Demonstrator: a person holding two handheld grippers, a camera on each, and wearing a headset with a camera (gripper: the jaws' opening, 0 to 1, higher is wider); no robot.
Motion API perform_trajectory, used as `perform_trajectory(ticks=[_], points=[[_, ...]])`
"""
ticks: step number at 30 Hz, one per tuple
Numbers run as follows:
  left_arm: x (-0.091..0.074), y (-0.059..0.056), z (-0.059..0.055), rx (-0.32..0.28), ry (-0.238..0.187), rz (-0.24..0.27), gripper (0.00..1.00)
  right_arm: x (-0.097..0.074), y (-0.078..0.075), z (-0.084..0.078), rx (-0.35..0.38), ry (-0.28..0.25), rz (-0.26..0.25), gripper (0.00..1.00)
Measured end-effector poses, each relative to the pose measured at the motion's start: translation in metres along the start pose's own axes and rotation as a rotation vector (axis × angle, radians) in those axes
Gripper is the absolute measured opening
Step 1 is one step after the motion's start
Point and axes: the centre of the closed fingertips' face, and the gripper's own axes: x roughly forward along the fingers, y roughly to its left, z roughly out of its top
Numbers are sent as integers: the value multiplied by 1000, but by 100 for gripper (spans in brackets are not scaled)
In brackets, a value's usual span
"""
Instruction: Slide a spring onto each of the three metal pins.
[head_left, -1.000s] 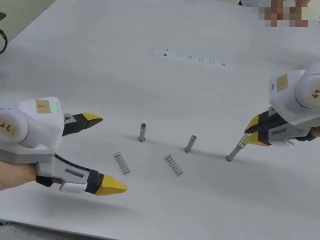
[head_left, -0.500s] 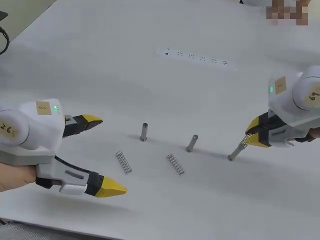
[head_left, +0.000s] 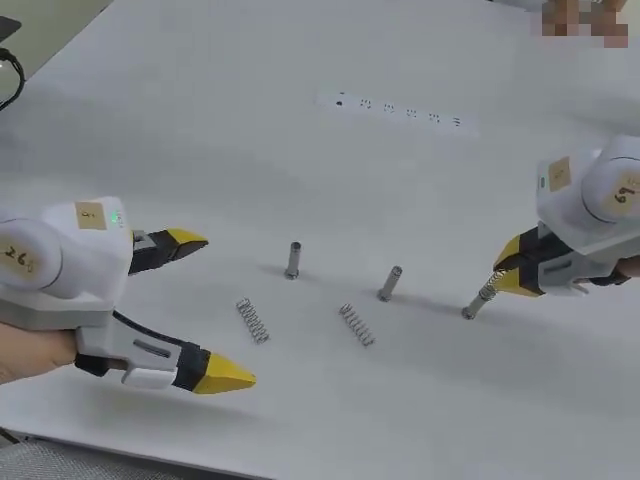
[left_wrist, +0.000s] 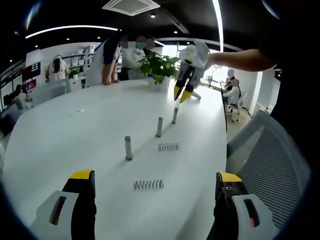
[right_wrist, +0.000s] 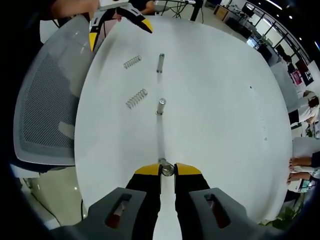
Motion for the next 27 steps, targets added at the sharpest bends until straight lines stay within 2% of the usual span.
perform_trajectory(ticks=[3,27], points=[[0,0,-1,-3,4,0,97,2,-1,1,-7,-14,-3,7],[-2,2,-8,-8,18,6,96,28,6,-12,32,5,39,7]])
